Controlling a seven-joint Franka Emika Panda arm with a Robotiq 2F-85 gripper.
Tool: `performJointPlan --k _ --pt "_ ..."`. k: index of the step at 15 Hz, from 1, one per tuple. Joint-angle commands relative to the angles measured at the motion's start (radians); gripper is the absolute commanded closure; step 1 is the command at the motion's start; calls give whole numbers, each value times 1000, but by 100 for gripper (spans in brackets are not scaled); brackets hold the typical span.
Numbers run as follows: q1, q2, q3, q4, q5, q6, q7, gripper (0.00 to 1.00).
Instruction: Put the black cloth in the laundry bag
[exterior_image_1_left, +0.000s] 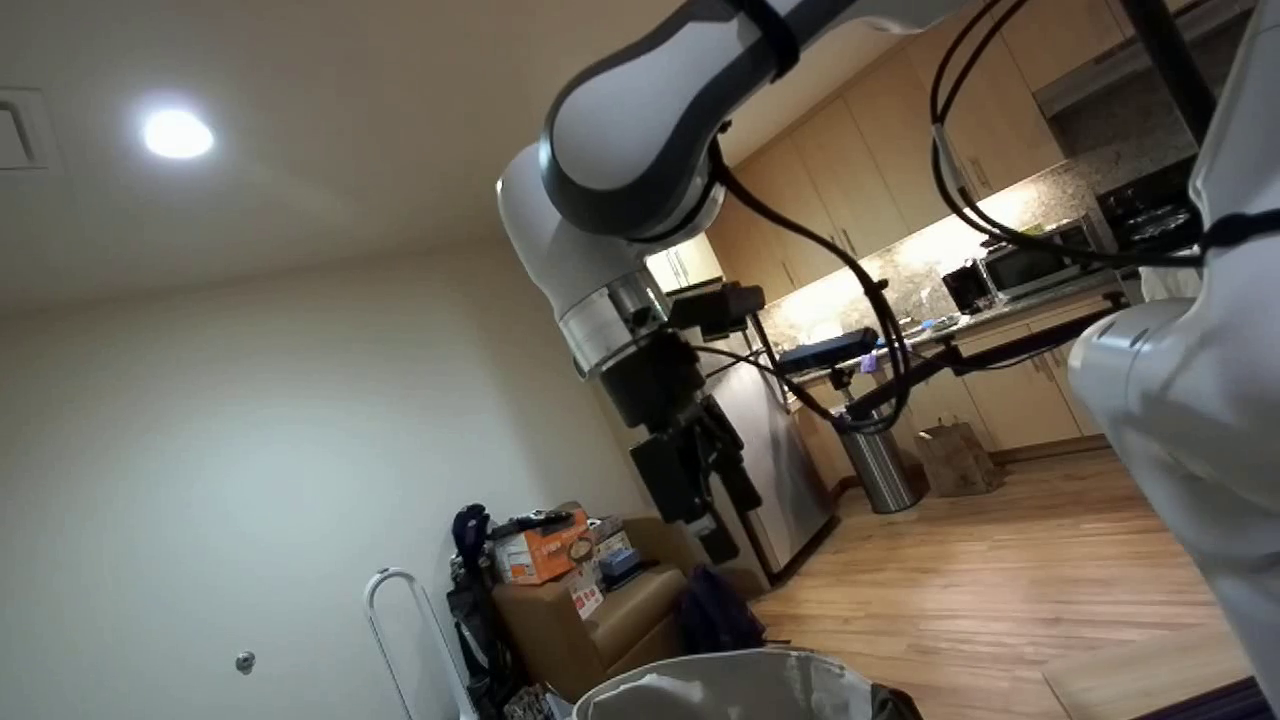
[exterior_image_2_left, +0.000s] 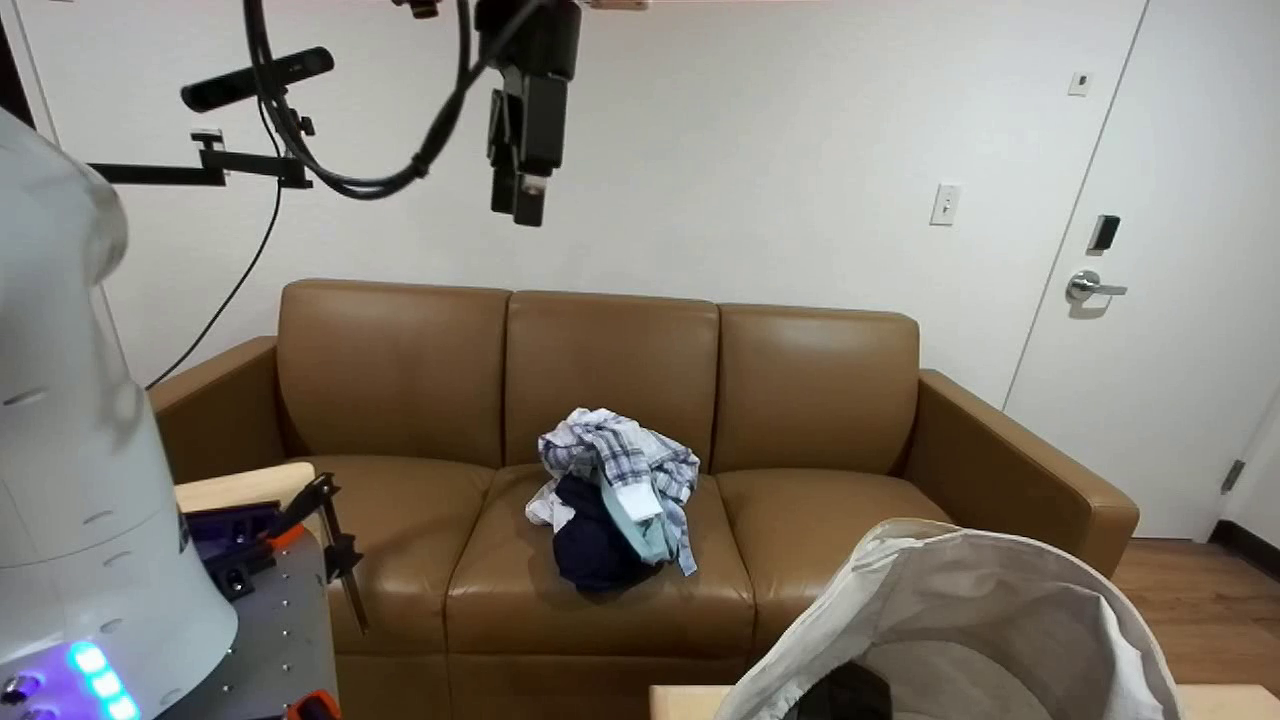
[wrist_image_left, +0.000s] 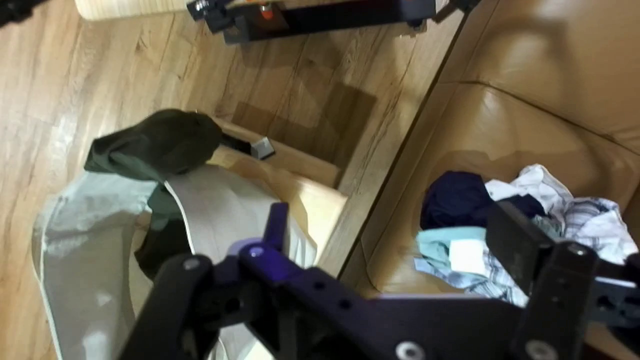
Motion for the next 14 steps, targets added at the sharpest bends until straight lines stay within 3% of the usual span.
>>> performJointPlan --k 1,5,7,9,10,14 --pt "24 64 -12 -54 -12 275 -109 0" --pt "112 268 0 -67 38 624 -225 0" --pt "183 394 8 -31 85 744 -280 0" --pt "243 500 4 17 148 789 -369 0" --pt "194 390 25 -54 95 760 -273 0" --pt "220 509 35 16 123 781 -322 0"
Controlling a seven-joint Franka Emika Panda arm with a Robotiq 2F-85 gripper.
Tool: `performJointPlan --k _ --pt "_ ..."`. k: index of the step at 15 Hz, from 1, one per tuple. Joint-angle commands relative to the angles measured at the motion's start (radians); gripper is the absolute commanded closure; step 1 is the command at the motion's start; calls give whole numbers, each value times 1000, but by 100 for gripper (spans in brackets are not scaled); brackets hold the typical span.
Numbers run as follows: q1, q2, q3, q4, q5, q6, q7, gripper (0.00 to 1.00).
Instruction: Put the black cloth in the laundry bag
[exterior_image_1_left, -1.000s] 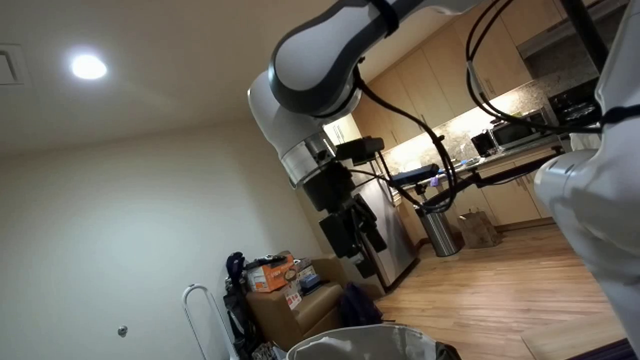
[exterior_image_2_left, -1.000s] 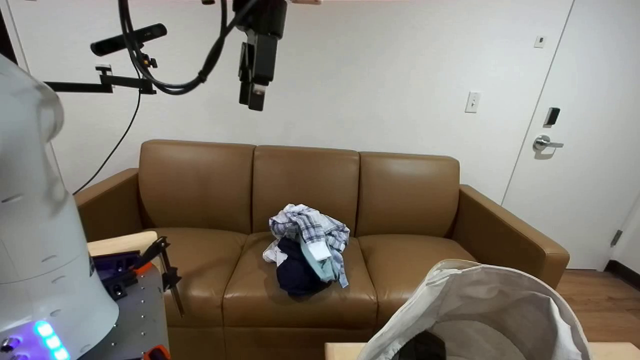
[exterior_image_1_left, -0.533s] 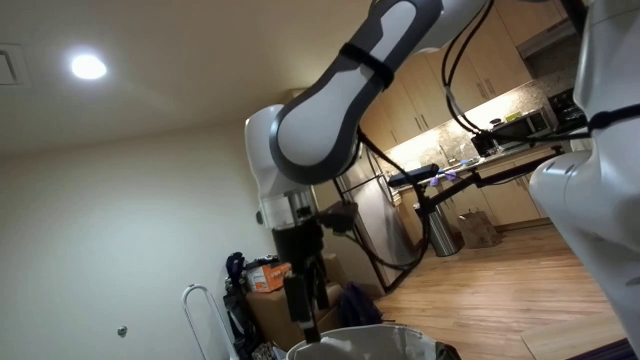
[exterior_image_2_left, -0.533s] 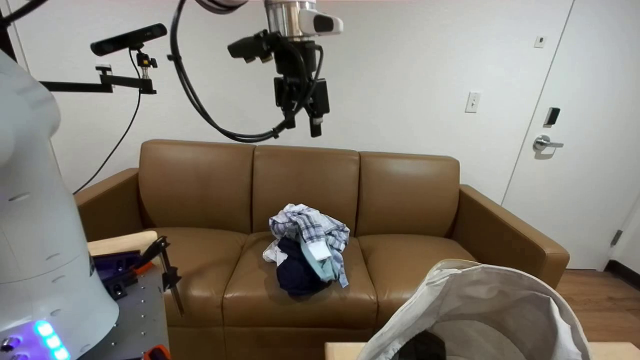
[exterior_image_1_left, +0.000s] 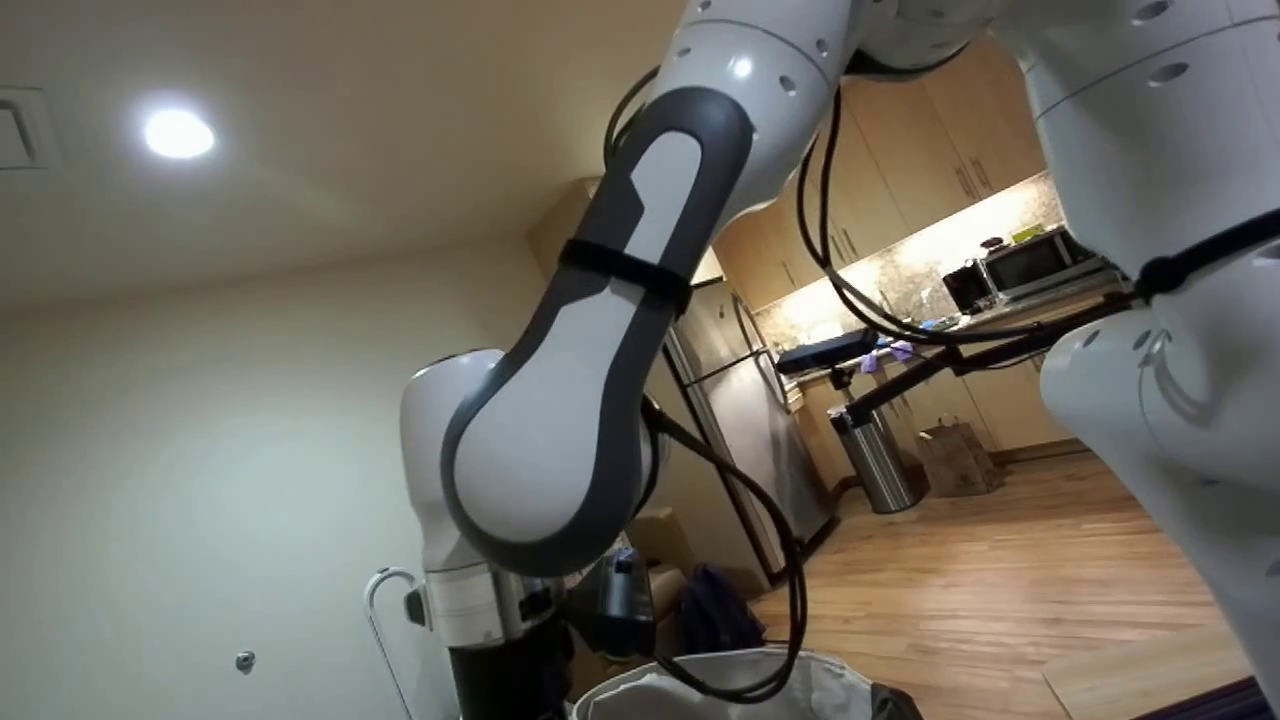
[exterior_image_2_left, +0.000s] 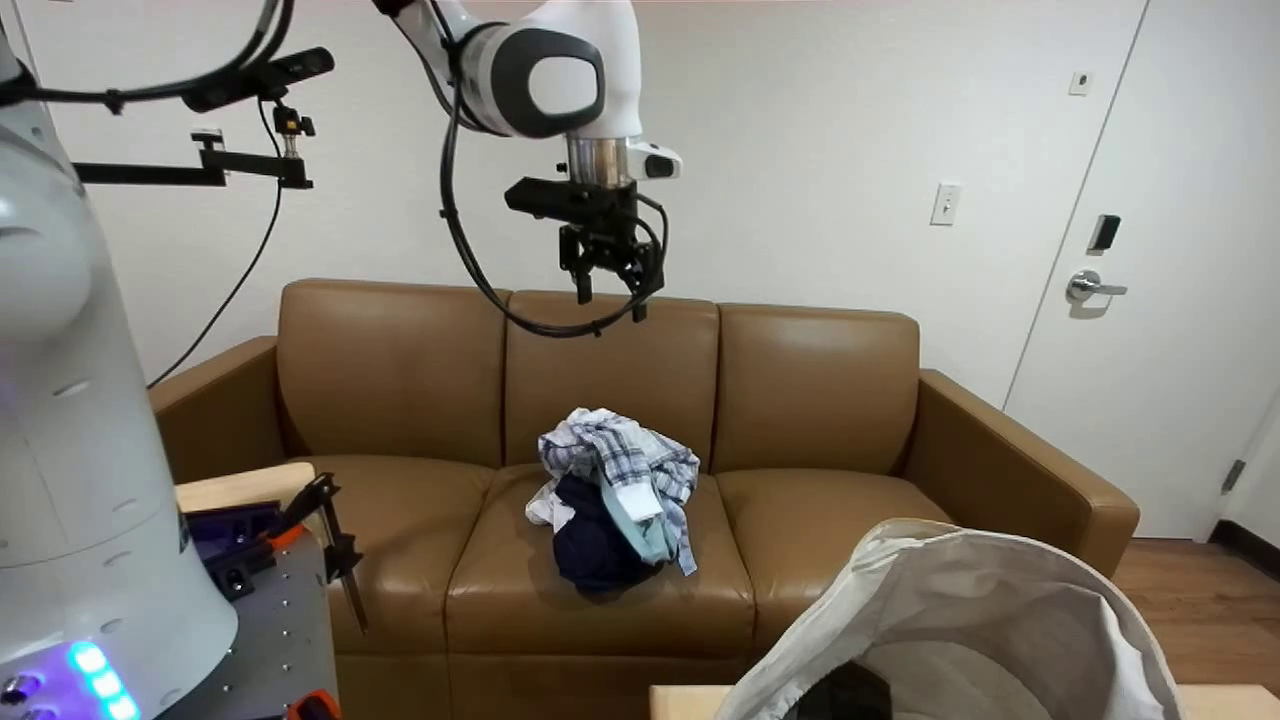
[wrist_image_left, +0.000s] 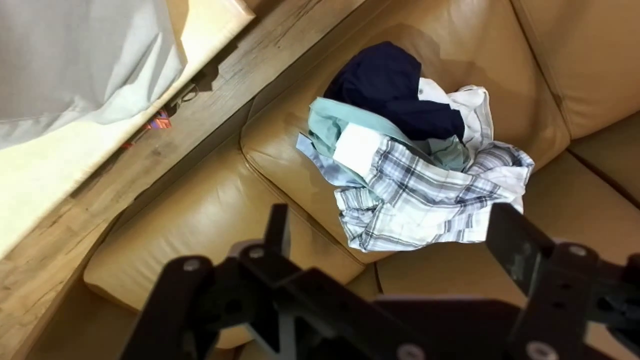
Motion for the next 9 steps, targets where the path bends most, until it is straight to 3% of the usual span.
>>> performJointPlan --k 1,2,4,6,7,9 --pt "-29 0 27 5 8 -3 -9 0" --pt "-29 -1 25 6 8 -3 -13 0" --pt "17 105 -36 97 51 23 -222 0" --pt "37 238 -57 233 80 -17 -346 0" --pt "-12 280 -12 280 102 -34 -415 0" --pt "-44 392 35 402 125 -74 -516 0"
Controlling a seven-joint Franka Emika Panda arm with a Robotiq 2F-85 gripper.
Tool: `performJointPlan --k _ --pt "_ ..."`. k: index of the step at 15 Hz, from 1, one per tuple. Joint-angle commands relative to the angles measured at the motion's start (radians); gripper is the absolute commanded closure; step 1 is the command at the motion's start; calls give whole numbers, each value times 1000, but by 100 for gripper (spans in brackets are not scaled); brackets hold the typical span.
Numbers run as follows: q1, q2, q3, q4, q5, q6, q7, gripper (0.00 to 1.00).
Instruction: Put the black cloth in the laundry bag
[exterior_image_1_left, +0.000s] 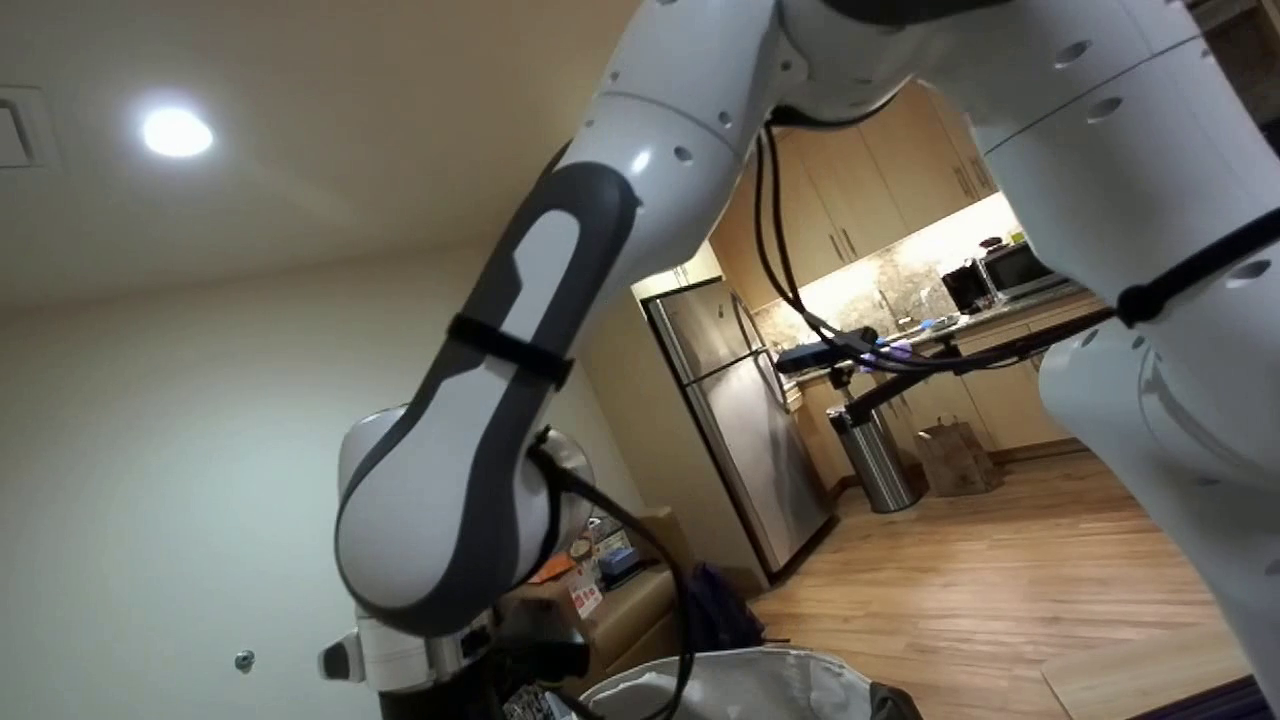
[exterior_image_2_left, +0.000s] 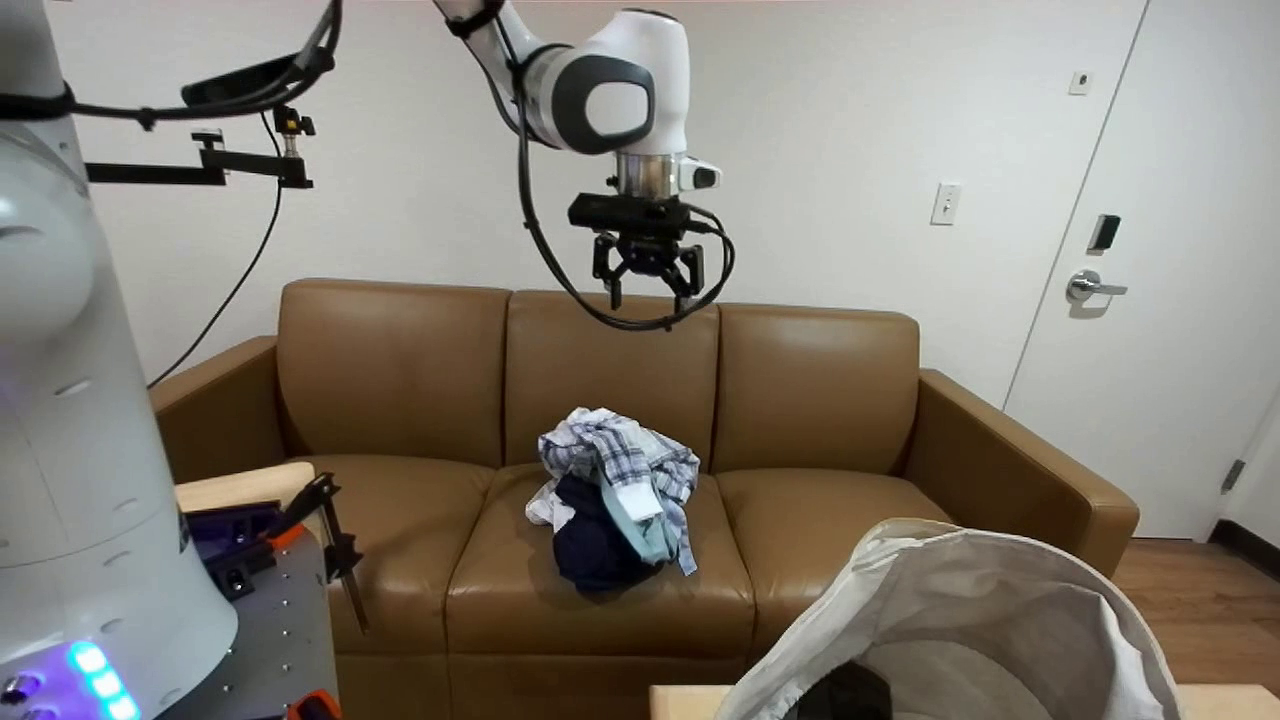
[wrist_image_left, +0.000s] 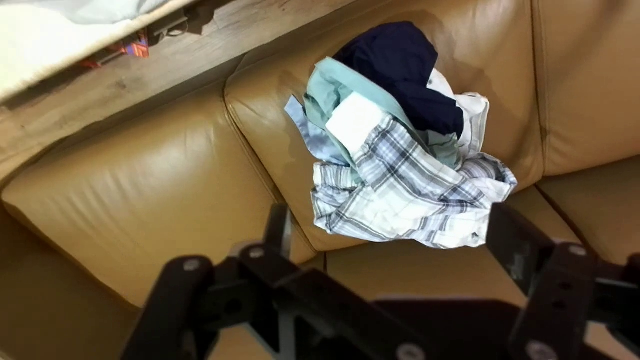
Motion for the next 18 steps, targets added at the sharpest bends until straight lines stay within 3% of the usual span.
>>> performJointPlan --k 1,4,9,10,12,15,18 --pt "-67 251 96 260 64 -71 -202 0" --pt "-106 422 186 446 23 -114 -279 0" --pt "-101 681 299 754 -35 -237 -392 0" --pt "-94 585 280 616 -31 -164 -311 0" --pt "-90 657 298 702 -37 -195 -340 0" --pt "-94 682 299 737 -38 -206 -357 0" --pt "-46 810 289 919 -115 -368 -372 0"
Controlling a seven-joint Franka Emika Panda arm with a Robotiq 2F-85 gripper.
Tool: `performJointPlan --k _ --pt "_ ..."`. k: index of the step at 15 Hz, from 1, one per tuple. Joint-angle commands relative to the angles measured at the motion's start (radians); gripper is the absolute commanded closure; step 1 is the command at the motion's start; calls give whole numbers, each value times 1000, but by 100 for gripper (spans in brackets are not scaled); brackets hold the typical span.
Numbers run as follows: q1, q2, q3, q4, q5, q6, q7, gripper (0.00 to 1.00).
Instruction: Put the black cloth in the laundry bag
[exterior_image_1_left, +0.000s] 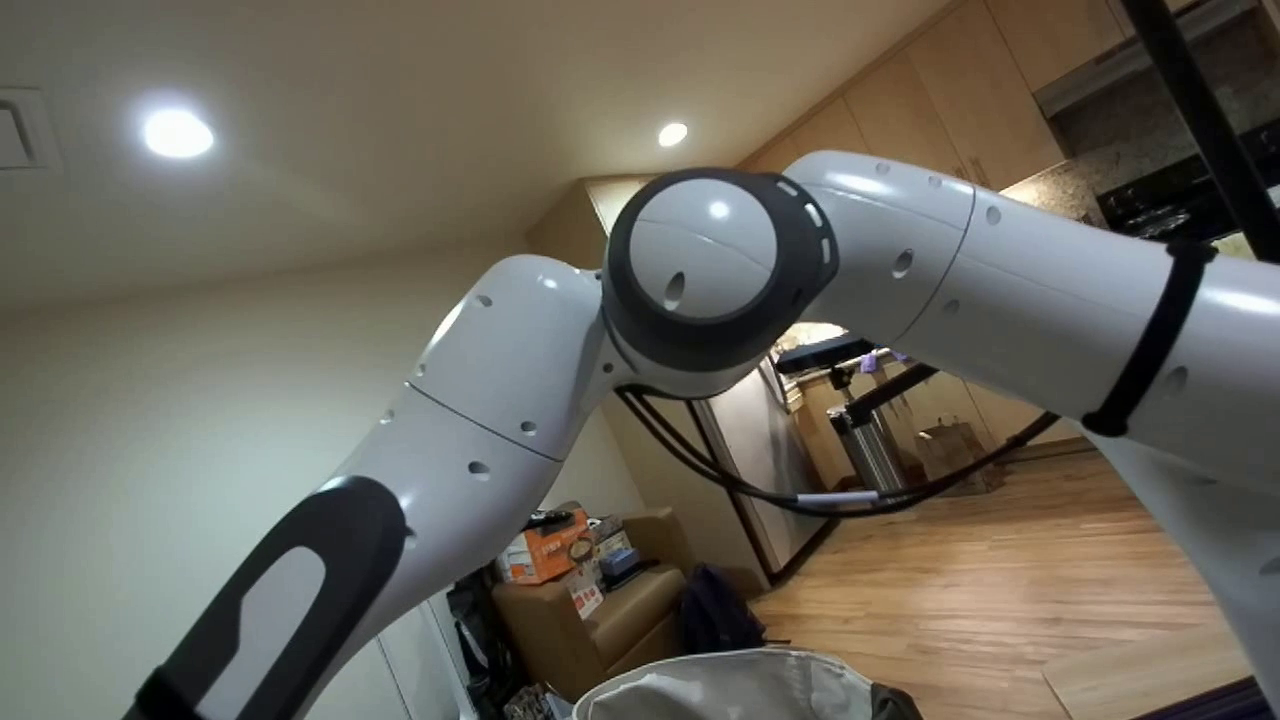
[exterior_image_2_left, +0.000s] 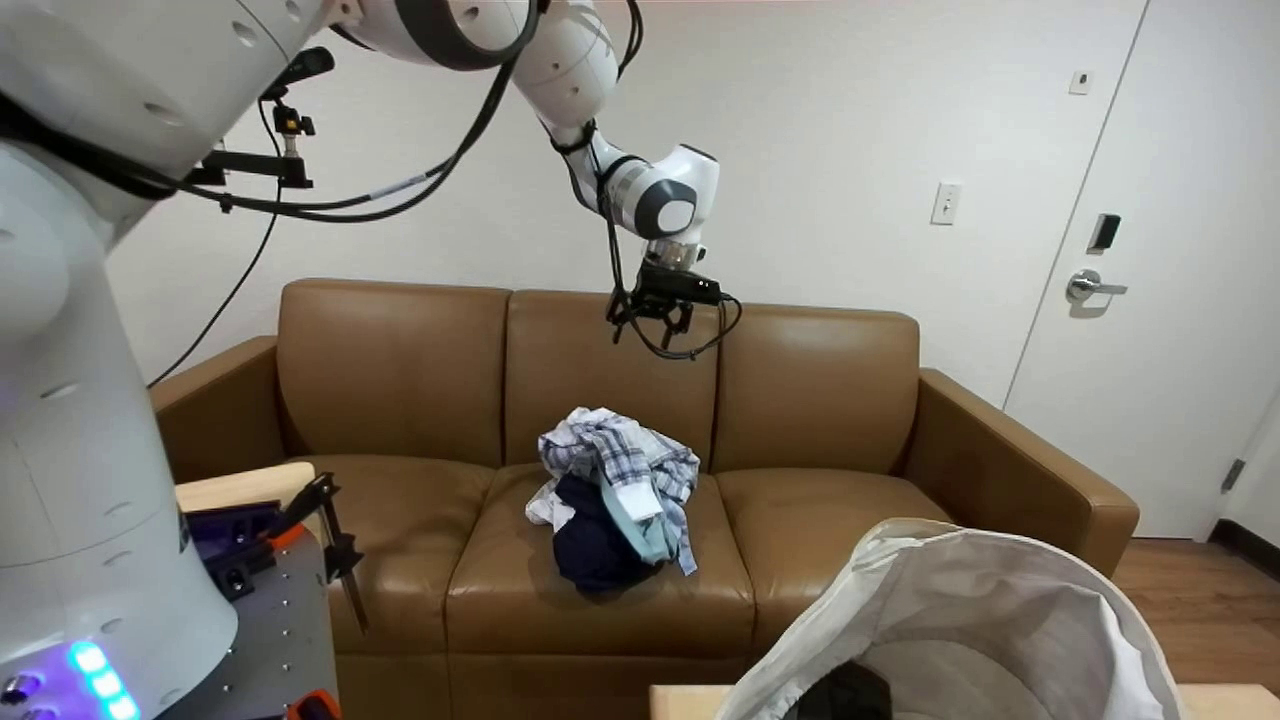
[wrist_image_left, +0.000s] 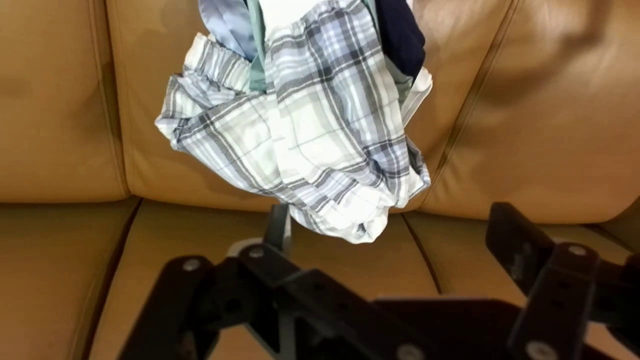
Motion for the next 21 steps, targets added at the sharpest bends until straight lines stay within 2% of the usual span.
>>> performJointPlan --k 1,4,8,10,12,13,17,21 --pt "41 172 23 229 -79 -196 -36 0" --pt "99 285 31 377 -124 -361 -61 0" --pt "185 443 19 586 -183 -516 -138 0" --pt "237 516 -7 688 -226 -555 -144 0" --pt "282 591 -33 787 -278 -532 -178 0" --pt "243 498 -13 635 -233 -499 -131 0" --pt "255 522 -19 658 -237 -497 -134 0" --pt "267 594 -12 699 -257 -357 -219 0"
